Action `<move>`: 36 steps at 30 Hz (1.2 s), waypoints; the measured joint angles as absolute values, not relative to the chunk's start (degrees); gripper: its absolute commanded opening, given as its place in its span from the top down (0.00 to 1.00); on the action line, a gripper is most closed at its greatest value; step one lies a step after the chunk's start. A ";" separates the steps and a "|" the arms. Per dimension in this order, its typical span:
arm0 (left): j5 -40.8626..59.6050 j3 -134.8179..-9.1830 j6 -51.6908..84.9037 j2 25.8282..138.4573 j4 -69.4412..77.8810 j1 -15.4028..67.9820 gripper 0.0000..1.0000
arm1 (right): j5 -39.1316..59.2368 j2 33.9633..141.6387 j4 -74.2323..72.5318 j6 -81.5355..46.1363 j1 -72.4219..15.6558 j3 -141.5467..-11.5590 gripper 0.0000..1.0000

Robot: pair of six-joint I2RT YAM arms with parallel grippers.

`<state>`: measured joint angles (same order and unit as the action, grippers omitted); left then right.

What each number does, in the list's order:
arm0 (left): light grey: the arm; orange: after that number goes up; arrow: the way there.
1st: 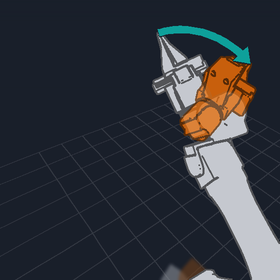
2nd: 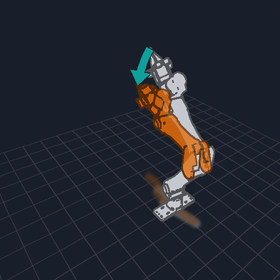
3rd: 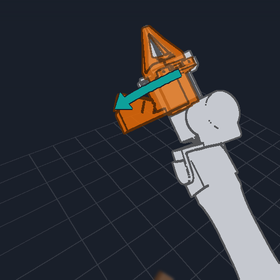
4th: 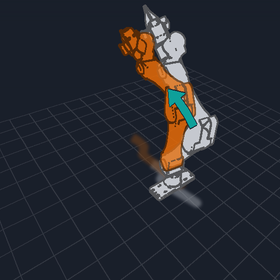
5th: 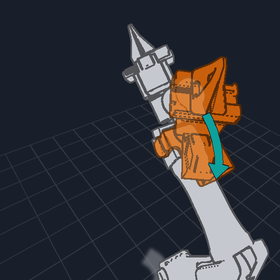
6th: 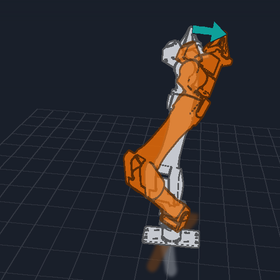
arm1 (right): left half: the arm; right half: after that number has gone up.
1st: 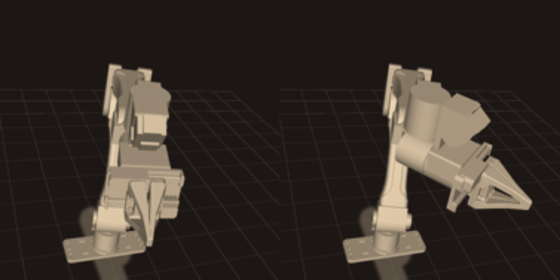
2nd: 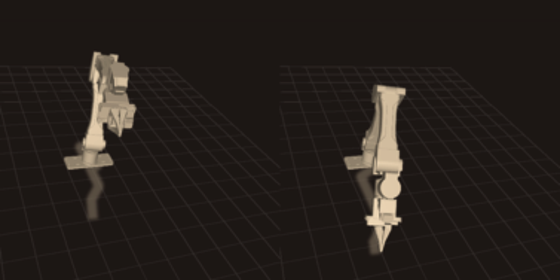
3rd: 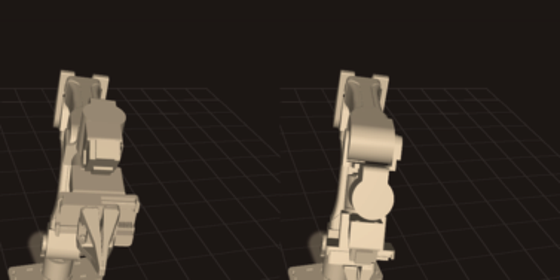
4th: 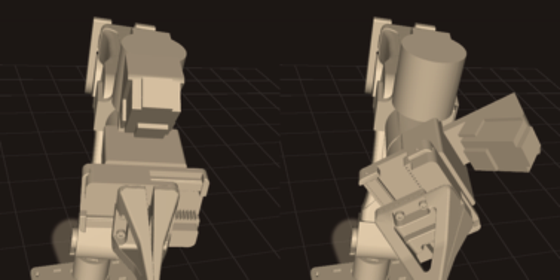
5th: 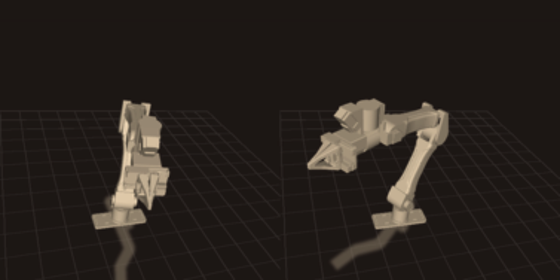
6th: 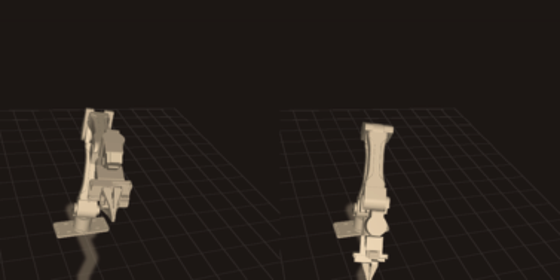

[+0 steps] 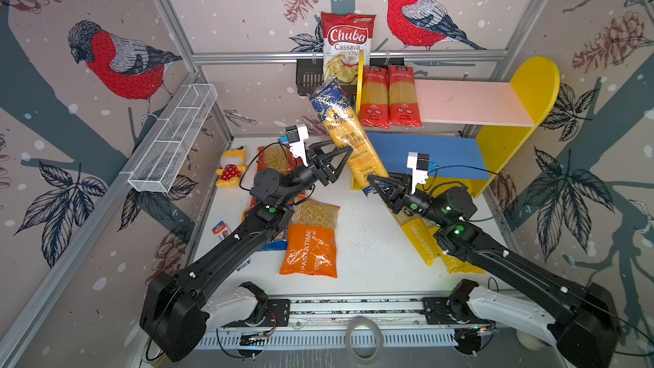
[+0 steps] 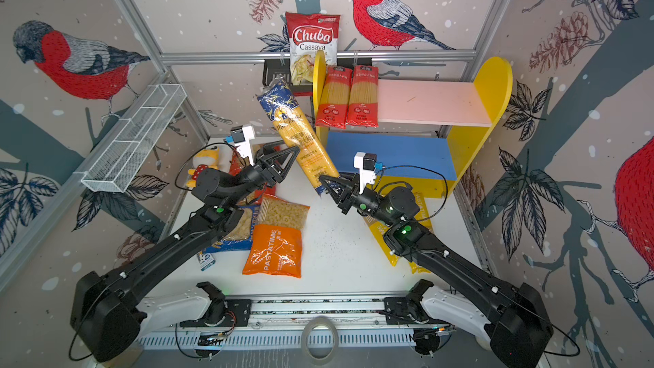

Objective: Place and organize the pasta boxes and bags onto the shelf
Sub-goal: 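Raise the Moli Pasta bag with the right gripper up onto the pink top shelf, then stand the bag beside the red bags and open the right gripper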

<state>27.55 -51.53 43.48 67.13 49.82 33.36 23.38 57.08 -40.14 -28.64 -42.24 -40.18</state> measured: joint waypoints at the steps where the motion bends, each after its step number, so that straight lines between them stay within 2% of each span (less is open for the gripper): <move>1: 28.03 -51.59 43.48 67.31 50.13 33.52 0.26 | 23.35 56.99 -40.14 -28.64 -41.87 -40.56 1.00; 7: 28.45 -52.66 43.00 68.31 50.37 34.57 0.20 | 22.92 56.93 -40.18 -28.73 -40.40 -41.54 1.00; 12: 28.47 -53.58 41.56 69.12 50.09 35.75 0.19 | 22.09 56.42 -40.18 -29.67 -38.57 -42.44 1.00; 20: 28.12 -52.16 39.81 69.41 48.69 36.29 0.19 | 15.16 54.48 -36.95 -33.43 -32.69 -49.10 1.00; 29: 21.34 -46.76 32.80 69.60 42.48 40.73 0.19 | 4.40 57.32 -14.94 -42.63 -18.81 -65.36 1.00; 36: 17.21 -41.06 32.67 71.46 41.74 42.70 0.20 | 14.17 65.93 4.34 -49.52 -6.31 -75.92 1.00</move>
<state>17.21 -41.06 32.67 71.46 41.74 42.70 14.17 65.93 4.34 -49.52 -6.31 -75.92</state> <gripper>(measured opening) 0.802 0.220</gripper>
